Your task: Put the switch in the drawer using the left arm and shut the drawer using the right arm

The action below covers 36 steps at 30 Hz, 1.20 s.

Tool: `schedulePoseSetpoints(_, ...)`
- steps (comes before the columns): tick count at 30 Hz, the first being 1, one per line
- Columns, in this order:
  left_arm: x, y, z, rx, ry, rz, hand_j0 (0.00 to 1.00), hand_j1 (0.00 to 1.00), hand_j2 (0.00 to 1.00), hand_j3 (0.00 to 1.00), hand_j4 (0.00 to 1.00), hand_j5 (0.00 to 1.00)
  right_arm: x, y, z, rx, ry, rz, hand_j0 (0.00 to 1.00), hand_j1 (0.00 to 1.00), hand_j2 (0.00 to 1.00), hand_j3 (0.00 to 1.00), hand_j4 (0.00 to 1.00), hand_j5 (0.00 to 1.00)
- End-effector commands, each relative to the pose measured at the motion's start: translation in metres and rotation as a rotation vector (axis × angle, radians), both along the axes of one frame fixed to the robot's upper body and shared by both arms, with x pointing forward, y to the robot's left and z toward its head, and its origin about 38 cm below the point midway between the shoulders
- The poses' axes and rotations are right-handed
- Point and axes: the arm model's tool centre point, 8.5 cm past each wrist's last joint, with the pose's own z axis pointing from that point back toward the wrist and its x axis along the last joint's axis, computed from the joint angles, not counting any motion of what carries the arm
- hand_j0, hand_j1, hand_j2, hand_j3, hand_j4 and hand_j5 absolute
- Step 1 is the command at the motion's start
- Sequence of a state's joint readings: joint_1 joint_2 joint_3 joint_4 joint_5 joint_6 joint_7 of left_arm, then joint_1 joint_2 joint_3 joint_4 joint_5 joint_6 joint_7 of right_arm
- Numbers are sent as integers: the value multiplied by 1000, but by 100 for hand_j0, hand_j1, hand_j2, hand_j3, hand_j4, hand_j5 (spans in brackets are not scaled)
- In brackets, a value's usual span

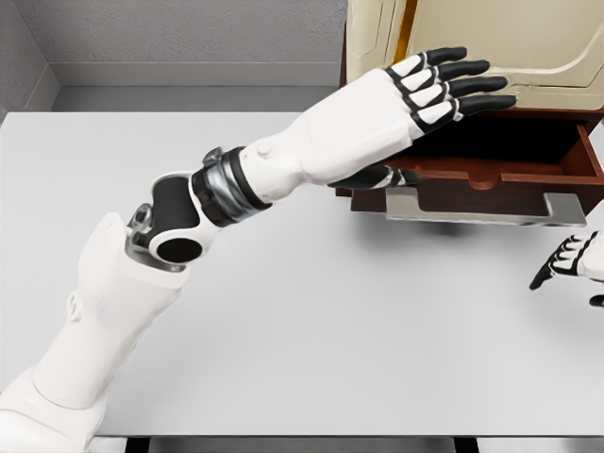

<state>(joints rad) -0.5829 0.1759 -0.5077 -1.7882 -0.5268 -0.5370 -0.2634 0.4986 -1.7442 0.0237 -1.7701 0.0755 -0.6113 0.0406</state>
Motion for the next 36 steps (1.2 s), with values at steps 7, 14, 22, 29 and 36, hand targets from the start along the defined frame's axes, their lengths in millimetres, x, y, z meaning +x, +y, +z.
schedulePoseSetpoints(7, 12, 214, 3, -9, 41, 359, 100, 100, 100, 100, 100, 100, 2, 1, 4, 21, -13, -11, 77, 77, 77, 77, 77, 77)
schedulePoseSetpoints(14, 9, 340, -45, 102, 192, 751, 100, 100, 100, 100, 100, 100, 5, 0, 7, 53, -24, -33, 77, 77, 77, 77, 77, 77)
schedulePoseSetpoints(22, -5, 333, -123, 341, 427, 750, 100, 100, 100, 100, 100, 100, 6, 0, 10, 80, -24, -48, 77, 77, 77, 77, 77, 77)
schedulePoseSetpoints(29, -7, 332, -137, 328, 477, 739, 100, 100, 100, 100, 100, 100, 1, -1, 1, 47, -7, -31, 69, 69, 69, 69, 69, 69)
schedulePoseSetpoints(36, -9, 329, -137, 329, 477, 733, 100, 100, 100, 100, 100, 100, -6, -3, -9, 18, 20, -18, 70, 70, 70, 70, 70, 70)
